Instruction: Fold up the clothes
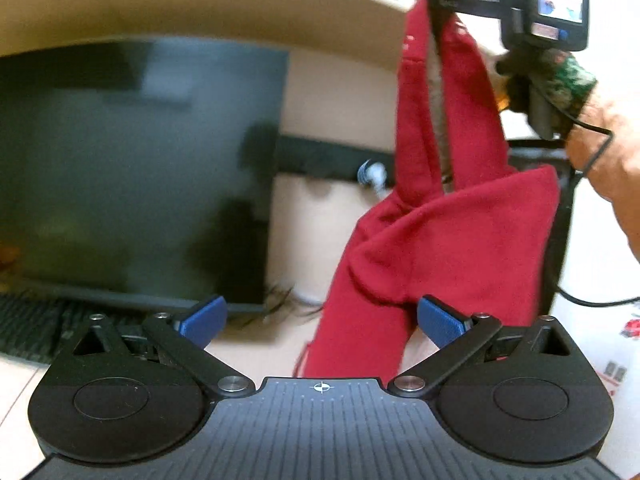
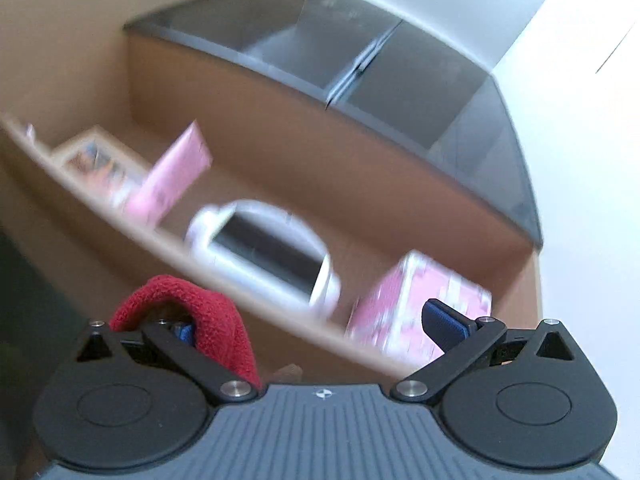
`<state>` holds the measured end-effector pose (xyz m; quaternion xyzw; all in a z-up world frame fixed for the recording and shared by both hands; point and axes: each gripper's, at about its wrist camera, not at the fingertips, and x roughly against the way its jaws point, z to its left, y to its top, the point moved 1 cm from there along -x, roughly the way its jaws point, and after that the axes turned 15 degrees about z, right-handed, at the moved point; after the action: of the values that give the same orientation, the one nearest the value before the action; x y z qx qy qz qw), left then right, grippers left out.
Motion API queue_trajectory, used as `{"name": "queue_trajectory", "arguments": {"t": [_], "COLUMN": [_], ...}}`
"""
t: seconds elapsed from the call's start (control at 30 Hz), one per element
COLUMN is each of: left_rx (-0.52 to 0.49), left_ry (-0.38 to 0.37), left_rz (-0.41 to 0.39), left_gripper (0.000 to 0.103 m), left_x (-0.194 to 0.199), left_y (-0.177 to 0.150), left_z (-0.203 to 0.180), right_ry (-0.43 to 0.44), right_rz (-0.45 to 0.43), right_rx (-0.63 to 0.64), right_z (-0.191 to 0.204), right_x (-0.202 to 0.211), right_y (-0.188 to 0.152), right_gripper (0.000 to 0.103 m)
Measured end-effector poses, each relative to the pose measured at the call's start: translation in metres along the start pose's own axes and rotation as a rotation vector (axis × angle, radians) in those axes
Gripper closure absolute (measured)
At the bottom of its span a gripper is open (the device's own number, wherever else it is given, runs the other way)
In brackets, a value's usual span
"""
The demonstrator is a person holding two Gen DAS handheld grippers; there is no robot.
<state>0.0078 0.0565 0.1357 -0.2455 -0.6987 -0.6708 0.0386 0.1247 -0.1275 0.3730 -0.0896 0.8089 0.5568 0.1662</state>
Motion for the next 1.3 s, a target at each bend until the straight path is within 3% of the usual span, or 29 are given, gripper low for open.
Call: {"name": "queue_trajectory", "arguments": {"t": [0.23,0.43,0.53,0.67,0.73,0.87,1.0,1.07,1.13,1.17,1.27,1.3], "left_rx": [-0.124,-0.142,-0.183,-0.254,-0.242,-0.145,-0.105,-0.09,-0.075,-0.057,-0.017,-0.006], "left_ry": [-0.064,-0.18,-0.283,-0.289,-0.296,-0.318,-0.283,-0.243,-0.218,-0.208,-0.228,-0.237], "left_rz": [-0.053,-0.152,-0.228,-0.271,-0.227,-0.05,0.189,0.324,0.443,0.477,0.501,0.503], "left_gripper": [0.0,0.0,0.0,0.0,0.0,0.0,0.0,0.0,0.0,0.0,0.0,0.0], "left_x": [-0.004,0.027,0.05,0.041,0.022,-0.037,-0.115,-0.158,-0.175,-0.178,-0.158,-0.15], "left_y": [0.004,-0.005,-0.002,0.001,0.0,-0.006,-0.02,-0.028,-0.044,-0.051,-0.061,-0.064], "left_z": [-0.016,-0.019,-0.032,-0.059,-0.06,-0.046,-0.032,-0.024,-0.012,-0.002,0.016,0.02], "right_ry": [0.095,0.292,0.384,0.414,0.419,0.382,0.301,0.265,0.248,0.276,0.471,0.504], "right_rz": [-0.148,-0.309,-0.377,-0.376,-0.363,-0.198,0.01,0.153,0.313,0.415,0.746,0.796], "right_rx": [-0.036,-0.163,-0.24,-0.274,-0.282,-0.253,-0.162,-0.139,-0.078,-0.034,0.009,-0.002], "right_z": [-0.002,-0.007,-0.02,-0.042,-0.053,-0.061,-0.036,-0.017,0.009,0.024,0.058,0.06], "right_x": [0.043,0.089,0.103,0.098,0.093,0.067,0.022,-0.009,-0.038,-0.051,-0.073,-0.066], "right_y": [0.053,0.112,0.141,0.15,0.15,0.111,0.049,0.013,-0.027,-0.048,-0.115,-0.134], "right_gripper": [0.0,0.0,0.0,0.0,0.0,0.0,0.0,0.0,0.0,0.0,0.0,0.0]}}
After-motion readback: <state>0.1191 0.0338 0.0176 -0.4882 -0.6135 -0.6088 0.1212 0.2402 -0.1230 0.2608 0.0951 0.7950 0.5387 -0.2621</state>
